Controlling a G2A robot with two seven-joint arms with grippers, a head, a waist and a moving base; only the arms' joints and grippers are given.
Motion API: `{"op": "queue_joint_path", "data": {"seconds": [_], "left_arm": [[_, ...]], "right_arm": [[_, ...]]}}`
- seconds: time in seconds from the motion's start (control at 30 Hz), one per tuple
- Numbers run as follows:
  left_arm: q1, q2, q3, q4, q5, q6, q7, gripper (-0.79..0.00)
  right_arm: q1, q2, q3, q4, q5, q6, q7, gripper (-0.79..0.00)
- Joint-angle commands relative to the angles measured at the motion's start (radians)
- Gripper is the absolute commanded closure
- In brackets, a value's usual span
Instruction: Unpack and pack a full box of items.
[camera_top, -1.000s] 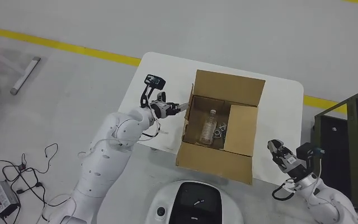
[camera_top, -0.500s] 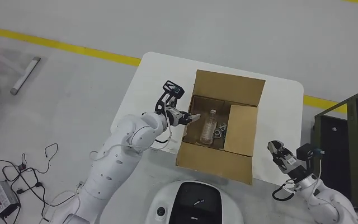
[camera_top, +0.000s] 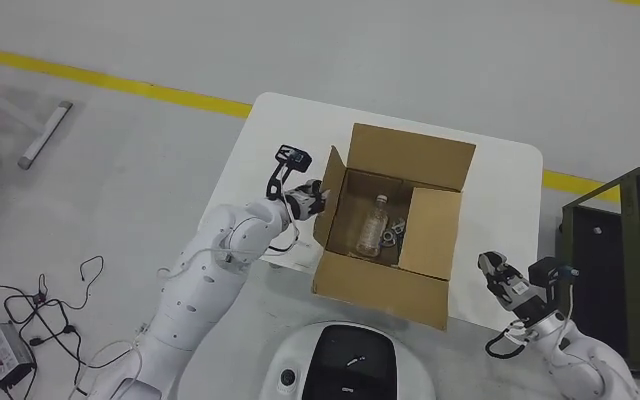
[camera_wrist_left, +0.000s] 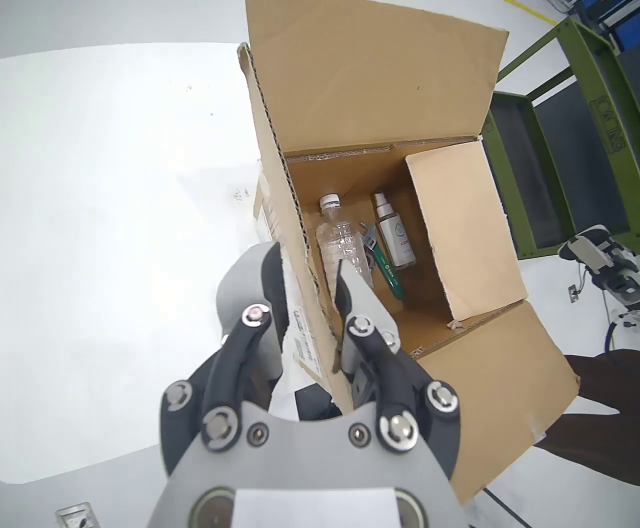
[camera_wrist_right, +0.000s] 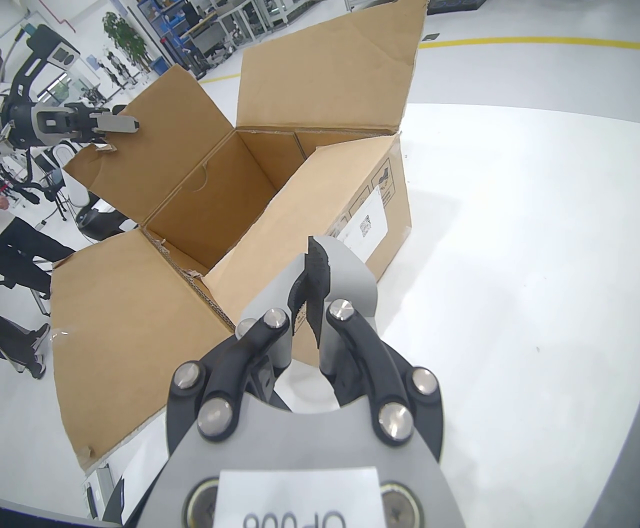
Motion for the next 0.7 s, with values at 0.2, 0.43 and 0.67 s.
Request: {"op": "queue_joint_path", "data": {"seconds": [0.2,0.43,0.67], "left_arm": [[-0.004,0.007,-0.034,0.064,-0.033,-0.039,0.008,0.0],[-0.002,0.011,-0.031,0.074,0.011,-0.03,0.011,-0.723],[0.0,0.013,-0.008,0.076,0.111,0.0,0.026,-0.785]], "right_arm": [[0.003,-0.001,-0.005,0.004,-0.001,0.002,0.001,0.0],[-0.001,-0.001,0.001,0.001,-0.001,0.004,-0.001,0.0],[-0.007,-0.002,0.005,-0.01,0.003,0.003,-0.003,0.0]]}}
